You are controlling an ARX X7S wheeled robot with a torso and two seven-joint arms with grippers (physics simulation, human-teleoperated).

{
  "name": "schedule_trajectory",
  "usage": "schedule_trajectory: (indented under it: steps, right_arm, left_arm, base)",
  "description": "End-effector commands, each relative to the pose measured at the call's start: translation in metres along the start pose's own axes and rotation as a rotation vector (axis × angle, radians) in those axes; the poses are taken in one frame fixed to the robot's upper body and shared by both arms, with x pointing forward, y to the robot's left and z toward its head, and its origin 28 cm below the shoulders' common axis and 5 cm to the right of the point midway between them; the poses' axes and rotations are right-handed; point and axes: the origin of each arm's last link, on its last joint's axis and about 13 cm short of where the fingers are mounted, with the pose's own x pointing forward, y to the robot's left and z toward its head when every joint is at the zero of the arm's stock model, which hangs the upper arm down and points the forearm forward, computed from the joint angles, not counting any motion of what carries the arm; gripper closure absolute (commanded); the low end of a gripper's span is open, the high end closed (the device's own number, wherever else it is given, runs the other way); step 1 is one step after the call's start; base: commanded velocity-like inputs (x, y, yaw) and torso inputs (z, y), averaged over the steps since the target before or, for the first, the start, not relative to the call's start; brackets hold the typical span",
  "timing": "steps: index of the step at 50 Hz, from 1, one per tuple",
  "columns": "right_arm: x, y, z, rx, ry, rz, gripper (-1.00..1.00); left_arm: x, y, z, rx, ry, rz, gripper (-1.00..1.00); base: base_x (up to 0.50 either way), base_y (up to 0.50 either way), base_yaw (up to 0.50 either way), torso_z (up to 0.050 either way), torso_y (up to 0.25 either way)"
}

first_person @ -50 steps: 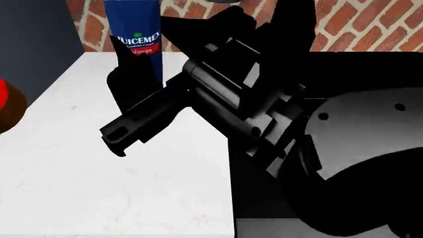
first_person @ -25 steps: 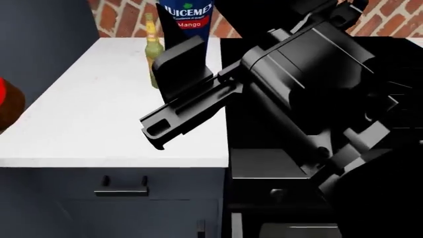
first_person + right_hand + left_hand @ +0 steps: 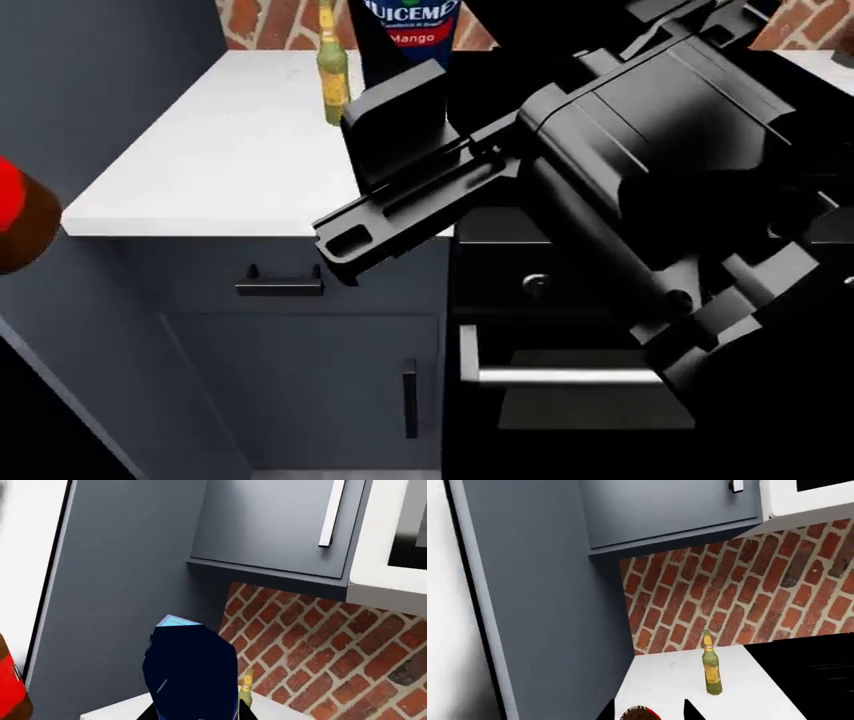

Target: Move the drinks to the dining counter.

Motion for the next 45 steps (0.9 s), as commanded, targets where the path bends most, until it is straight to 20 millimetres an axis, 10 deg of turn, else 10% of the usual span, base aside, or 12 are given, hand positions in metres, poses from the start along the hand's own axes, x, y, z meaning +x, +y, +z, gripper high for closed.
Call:
schedule_trajectory:
  steps: [1,45]
  right_arm:
    - [-0.0031,-0.0037,0.0019,-0.012,-0.014,-0.037,1.00]
    - [-0.0093,-0.0081,-0.0002,-0.132,-0.009,-0.108,1.00]
  left_arm:
    - [0.0001,0.0006,-0.0018,0.001,0.004,0.005,1.00]
    - [0.0020,-0.0021,-0.0029,-0.012,0.001,-0.006,1.00]
  base:
    - [-0.50,0.00,0.00,0.000,0.000]
    - [-0.50,0.05,0.00,0.000,0.000]
